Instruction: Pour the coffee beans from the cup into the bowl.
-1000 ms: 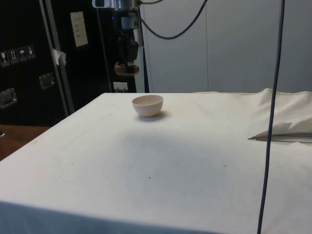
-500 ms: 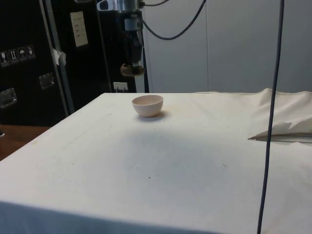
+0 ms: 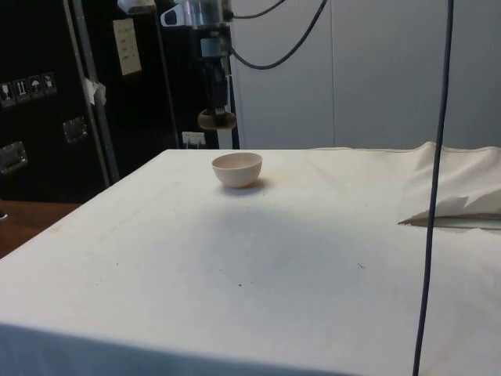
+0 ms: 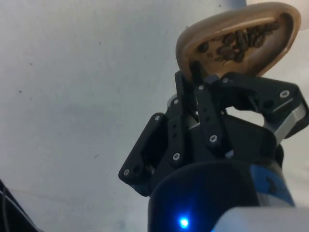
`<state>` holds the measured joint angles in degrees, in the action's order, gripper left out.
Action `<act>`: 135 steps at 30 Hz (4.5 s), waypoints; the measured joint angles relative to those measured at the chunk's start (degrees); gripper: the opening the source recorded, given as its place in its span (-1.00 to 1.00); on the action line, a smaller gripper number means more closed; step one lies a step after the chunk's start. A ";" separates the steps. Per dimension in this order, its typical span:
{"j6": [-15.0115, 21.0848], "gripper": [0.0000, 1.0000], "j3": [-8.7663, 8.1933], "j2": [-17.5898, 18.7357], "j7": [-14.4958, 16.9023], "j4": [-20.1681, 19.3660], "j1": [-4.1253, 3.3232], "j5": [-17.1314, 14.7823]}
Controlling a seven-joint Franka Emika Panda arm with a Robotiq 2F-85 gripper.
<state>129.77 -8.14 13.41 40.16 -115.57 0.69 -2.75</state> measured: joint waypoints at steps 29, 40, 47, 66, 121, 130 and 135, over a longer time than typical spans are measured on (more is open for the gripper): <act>-4.81 -1.00 -3.27 4.07 5.44 5.27 0.57 -9.34; -7.33 -1.00 -4.41 5.04 4.47 6.65 0.57 -9.45; -7.33 -1.00 -4.76 6.07 4.35 6.93 0.63 -11.29; -7.33 -1.00 -5.84 6.99 4.24 7.33 0.74 -18.28; -1.38 -1.00 -9.05 12.55 -0.69 9.97 0.80 -26.01; -1.38 -1.00 -9.63 13.06 -1.32 10.60 0.80 -28.13; -1.32 -1.00 -9.85 13.24 -2.18 10.71 0.80 -28.42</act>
<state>128.46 -17.99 26.64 37.99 -104.85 1.49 -31.17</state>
